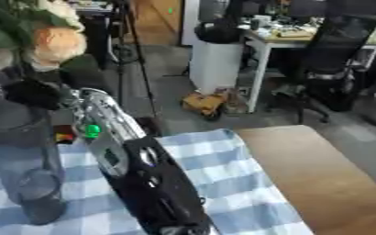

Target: Arrange flowers into the vase.

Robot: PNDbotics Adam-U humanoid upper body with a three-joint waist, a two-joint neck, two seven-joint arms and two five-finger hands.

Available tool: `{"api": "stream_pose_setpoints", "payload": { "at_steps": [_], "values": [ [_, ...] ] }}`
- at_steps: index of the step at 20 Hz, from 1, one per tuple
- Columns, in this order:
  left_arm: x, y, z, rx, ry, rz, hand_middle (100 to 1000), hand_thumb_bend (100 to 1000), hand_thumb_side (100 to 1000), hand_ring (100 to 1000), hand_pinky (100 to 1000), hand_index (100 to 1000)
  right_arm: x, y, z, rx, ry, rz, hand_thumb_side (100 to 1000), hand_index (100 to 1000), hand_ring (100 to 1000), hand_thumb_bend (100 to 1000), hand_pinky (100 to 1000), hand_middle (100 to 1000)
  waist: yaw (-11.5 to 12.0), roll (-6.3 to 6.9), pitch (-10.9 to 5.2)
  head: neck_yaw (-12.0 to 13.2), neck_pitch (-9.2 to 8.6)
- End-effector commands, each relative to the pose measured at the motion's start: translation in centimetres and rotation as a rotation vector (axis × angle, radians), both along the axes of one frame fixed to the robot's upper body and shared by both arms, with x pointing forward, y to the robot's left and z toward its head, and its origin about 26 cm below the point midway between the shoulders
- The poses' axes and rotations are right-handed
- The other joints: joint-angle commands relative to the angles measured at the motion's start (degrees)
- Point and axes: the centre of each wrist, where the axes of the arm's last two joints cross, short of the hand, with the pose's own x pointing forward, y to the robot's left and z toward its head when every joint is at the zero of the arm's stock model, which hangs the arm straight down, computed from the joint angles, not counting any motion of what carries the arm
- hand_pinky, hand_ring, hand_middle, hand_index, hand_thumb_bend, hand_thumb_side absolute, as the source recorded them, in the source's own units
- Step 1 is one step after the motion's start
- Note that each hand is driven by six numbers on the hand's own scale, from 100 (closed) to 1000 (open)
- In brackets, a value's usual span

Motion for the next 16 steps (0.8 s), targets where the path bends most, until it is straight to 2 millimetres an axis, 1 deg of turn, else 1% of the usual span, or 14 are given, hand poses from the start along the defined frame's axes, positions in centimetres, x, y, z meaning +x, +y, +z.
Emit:
{"api": "stream_pose_setpoints", "payload": {
  "at_steps": [1, 5, 11, 14, 16],
  "values": [
    [-0.4, 0.4, 0.8, 0.012, -0.036, 0.015, 897, 100, 1000, 978, 719, 1000, -1.2, -1.1, 1.6, -0.012, -0.011, 0.023, 934, 921, 1000, 648, 992, 912, -0.2, 0.08, -1.77, 3.6, 0.49],
    [-0.5, 0.5, 0.8, 0.013, -0.036, 0.021, 896, 100, 1000, 978, 720, 1000, -1.7, -1.8, 1.9, -0.023, 0.02, 0.046, 929, 926, 1000, 657, 998, 915, -0.4, -0.13, -1.84, 6.7, 0.99],
    [-0.5, 0.6, 0.8, 0.014, -0.036, 0.025, 896, 100, 1000, 977, 721, 1000, -2.3, -2.5, 2.4, -0.028, 0.04, 0.068, 926, 932, 1000, 666, 1000, 920, -0.7, -0.46, -1.86, 9.2, 1.64],
    [-0.5, 0.6, 0.8, 0.014, -0.035, 0.027, 896, 100, 1000, 977, 721, 1000, -2.4, -3.0, 2.6, -0.024, 0.046, 0.072, 926, 935, 1000, 672, 1000, 924, -0.8, -0.64, -1.86, 9.9, 1.57],
    [-0.5, 0.6, 0.8, 0.014, -0.036, 0.028, 896, 100, 1000, 977, 722, 1000, -2.5, -3.3, 2.8, -0.025, 0.043, 0.067, 923, 937, 1000, 674, 1000, 927, -1.0, -0.68, -1.86, 9.4, 1.21]
  ]
}}
